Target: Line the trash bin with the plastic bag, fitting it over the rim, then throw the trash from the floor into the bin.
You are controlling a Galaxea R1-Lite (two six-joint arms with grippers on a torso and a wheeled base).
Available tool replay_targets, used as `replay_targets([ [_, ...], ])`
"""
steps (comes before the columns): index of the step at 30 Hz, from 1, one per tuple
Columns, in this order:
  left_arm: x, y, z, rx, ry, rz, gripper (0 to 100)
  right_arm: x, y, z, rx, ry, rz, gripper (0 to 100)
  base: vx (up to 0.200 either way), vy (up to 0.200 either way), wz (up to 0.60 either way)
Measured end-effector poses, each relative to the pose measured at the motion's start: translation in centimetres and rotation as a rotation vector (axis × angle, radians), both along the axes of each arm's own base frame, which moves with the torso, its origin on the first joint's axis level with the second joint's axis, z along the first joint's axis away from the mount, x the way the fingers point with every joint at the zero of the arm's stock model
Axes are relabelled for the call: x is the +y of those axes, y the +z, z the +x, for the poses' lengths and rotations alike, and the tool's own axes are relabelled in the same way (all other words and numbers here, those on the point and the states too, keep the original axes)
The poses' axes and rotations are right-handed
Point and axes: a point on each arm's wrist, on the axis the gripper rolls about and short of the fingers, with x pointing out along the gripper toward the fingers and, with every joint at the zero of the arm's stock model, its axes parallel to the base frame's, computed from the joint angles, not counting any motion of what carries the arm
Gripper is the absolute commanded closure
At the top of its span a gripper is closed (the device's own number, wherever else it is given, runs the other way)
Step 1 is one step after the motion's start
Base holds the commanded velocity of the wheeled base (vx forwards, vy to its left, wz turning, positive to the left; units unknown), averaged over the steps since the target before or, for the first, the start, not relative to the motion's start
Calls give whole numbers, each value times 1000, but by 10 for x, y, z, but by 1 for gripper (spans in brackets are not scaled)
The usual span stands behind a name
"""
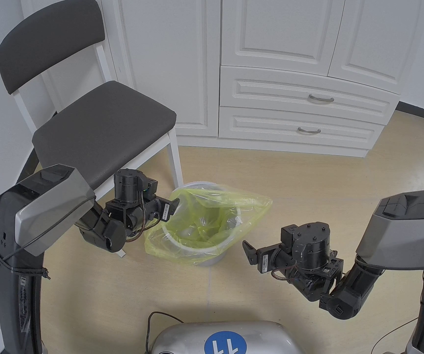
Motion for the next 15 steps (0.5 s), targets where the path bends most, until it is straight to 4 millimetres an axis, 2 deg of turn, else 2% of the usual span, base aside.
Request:
replay_targets([
  [5,-4,-1,19,-33,9,-22,100,-2,-5,4,8,-11,-3,0,0,0,0],
  [15,-9,-2,42,-105,63,-69,100,-4,-7,8,7,-11,13,0,0,0,0],
])
